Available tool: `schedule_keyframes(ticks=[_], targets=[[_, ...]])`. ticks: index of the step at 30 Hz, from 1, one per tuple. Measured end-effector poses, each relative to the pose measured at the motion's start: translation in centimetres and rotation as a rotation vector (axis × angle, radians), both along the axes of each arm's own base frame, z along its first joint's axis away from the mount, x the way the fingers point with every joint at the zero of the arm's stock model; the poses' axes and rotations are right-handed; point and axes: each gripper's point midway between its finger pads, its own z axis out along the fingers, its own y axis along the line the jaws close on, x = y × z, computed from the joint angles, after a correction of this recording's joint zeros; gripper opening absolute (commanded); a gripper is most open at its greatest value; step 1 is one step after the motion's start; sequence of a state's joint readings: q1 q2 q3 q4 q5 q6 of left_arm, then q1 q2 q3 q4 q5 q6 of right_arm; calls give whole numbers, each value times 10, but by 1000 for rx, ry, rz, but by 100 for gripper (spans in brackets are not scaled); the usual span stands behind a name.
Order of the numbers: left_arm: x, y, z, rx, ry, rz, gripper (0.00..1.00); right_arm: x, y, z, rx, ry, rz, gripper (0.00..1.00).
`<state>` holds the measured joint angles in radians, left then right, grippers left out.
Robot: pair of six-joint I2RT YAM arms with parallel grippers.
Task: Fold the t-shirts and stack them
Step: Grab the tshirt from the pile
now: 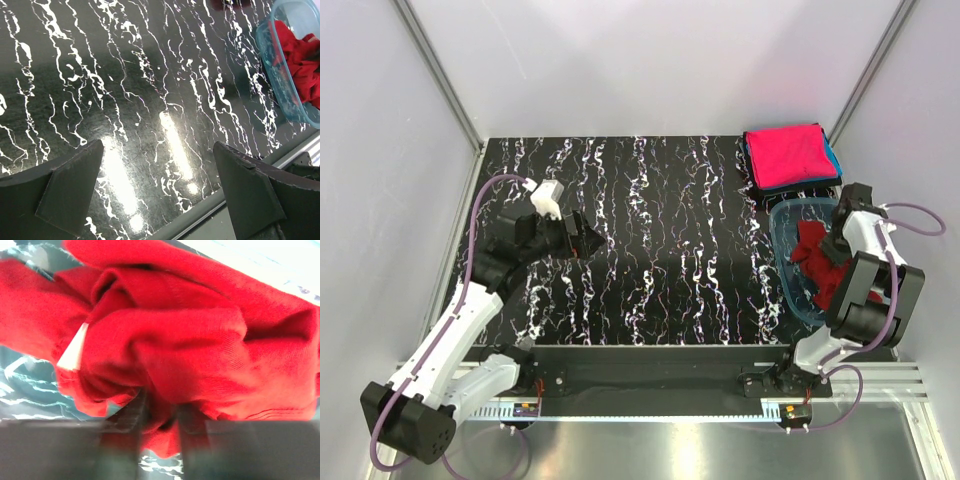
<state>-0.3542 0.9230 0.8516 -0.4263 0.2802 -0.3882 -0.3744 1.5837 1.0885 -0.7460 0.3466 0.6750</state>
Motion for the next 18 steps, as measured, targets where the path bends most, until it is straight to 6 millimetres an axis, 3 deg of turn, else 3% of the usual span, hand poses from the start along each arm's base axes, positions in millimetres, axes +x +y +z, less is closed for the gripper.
schedule_keyframes(ticks=[1,2,5,7,9,13,16,18], targets=[[0,0,0,1,-1,3,99,1,-1,2,-5,-1,11,3],[1,1,0,3,-1,5,99,3,-3,7,-13,-10,20,0],[1,1,-1,5,0,8,99,13,-7,35,-51,-76,43,0],[1,1,-1,6,2,10,99,21,-11,71,-98,-165,61,0],[1,2,-2,7,3,11,99,29,-14,130,-160,-299,73,0],[1,2,-2,8,6,12,99,38,-5,272,-251,-649,114,0],[1,4,-6,19,21,23,99,38,27,384,-258,-959,239,0],[0,6,-10,30,36,30,99,34,63,452,-214,-1171,382,0]])
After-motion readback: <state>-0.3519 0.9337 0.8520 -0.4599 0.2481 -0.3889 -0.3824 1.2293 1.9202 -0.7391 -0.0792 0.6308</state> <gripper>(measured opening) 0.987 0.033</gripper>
